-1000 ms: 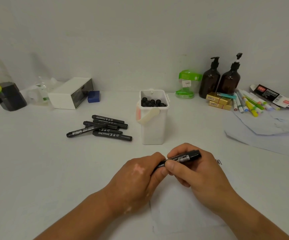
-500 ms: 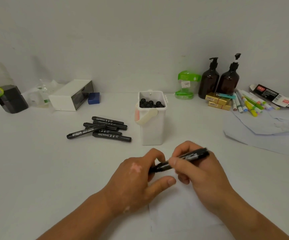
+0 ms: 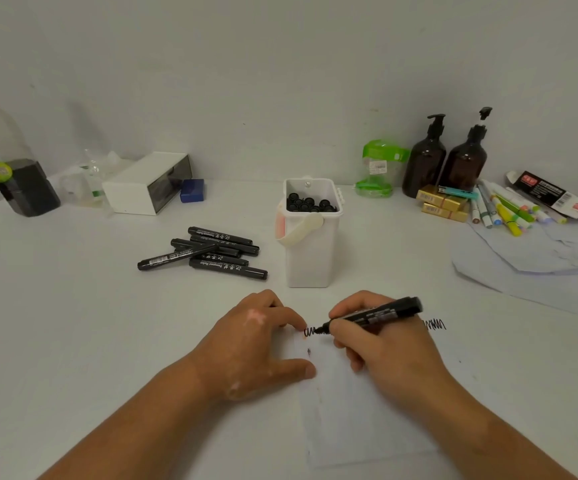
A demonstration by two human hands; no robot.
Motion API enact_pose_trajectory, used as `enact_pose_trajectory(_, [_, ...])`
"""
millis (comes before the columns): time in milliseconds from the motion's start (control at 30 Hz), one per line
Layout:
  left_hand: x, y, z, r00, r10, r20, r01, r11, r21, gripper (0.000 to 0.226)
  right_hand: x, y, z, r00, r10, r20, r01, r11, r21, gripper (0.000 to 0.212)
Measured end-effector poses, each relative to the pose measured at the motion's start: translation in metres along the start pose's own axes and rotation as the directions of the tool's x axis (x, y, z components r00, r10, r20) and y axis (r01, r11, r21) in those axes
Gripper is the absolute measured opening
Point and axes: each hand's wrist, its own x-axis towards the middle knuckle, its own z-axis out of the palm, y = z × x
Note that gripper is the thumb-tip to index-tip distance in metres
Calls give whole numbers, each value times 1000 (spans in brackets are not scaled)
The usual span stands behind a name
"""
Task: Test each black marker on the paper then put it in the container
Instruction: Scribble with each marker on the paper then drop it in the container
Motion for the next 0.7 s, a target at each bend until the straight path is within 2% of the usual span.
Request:
enact_pose_trajectory(100, [-1, 0, -1, 1000, -5, 7, 5, 1000, 9, 60, 2, 3, 4, 1000, 20, 3, -20, 992, -126, 11])
enact_pose_trajectory(233, [0, 0, -1, 1000, -11, 11, 11, 1000, 8, 60, 4, 7, 5, 999, 16, 39, -7, 979, -203, 7])
enact_pose_trajectory(567, [0, 1, 0, 999, -27, 18, 27, 1000, 10, 58, 5, 9, 5, 996, 17, 84, 7, 962, -274, 7])
enact_pose_trajectory(700, [0, 1, 0, 999, -32, 17, 32, 999, 0, 59, 7, 10, 4, 998, 16, 54, 0, 960, -280, 7])
